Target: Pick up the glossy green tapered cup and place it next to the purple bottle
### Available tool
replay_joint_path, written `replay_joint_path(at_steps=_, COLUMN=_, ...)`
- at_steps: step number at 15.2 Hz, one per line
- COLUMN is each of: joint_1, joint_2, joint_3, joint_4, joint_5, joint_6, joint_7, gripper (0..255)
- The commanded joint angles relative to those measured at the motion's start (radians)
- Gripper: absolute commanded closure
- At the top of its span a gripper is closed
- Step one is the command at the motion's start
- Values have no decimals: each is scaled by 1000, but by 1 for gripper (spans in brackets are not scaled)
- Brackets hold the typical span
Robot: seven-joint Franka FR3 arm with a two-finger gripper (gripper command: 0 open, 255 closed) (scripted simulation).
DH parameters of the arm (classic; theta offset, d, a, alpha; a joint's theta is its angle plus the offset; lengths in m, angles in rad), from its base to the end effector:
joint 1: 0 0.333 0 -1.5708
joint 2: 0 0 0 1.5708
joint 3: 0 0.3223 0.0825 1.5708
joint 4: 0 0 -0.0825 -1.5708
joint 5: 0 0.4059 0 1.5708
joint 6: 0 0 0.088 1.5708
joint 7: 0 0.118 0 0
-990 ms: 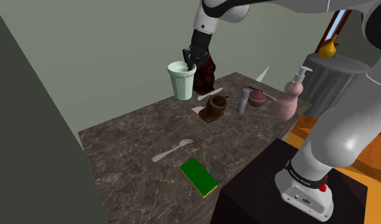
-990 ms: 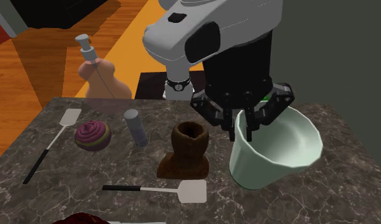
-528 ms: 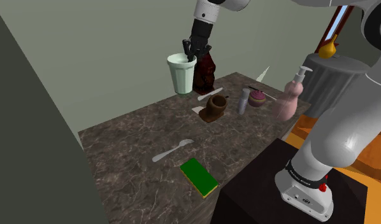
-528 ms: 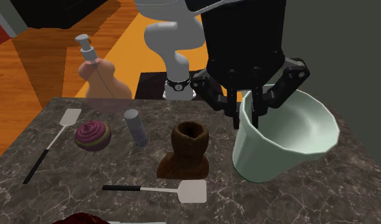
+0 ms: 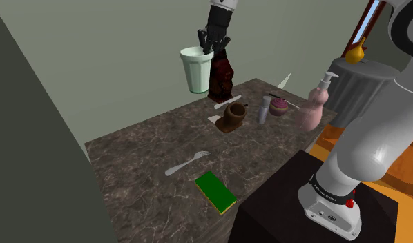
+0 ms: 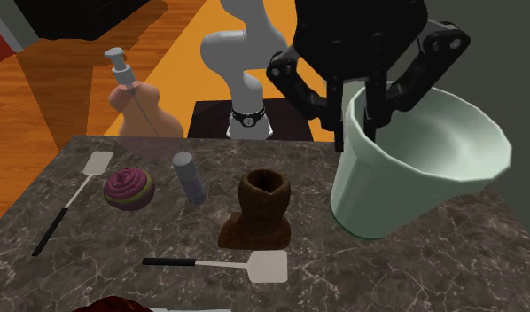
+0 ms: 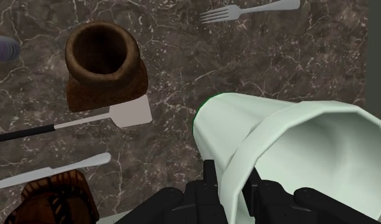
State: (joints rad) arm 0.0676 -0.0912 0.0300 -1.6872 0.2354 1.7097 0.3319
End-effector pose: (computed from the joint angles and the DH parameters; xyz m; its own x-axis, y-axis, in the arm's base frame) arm 0.5564 0.0798 0.6293 0.9667 -0.2544 0.0286 -0.2392 -0.9373 -0.2537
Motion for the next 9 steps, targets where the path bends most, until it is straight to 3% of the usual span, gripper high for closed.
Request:
replay_joint_path(at_steps=1, joint_1=-2, joint_2=7, joint_3=-2, joint_4=34, joint_5=-1, joint_6=-26, joint_7=3, gripper=255)
replay_joint_path(at_steps=9, joint_1=-3, joint_2=46, joint_3=-4, joint_4=189, joint_5=-3, joint_6=-141, joint_7=26, gripper=255)
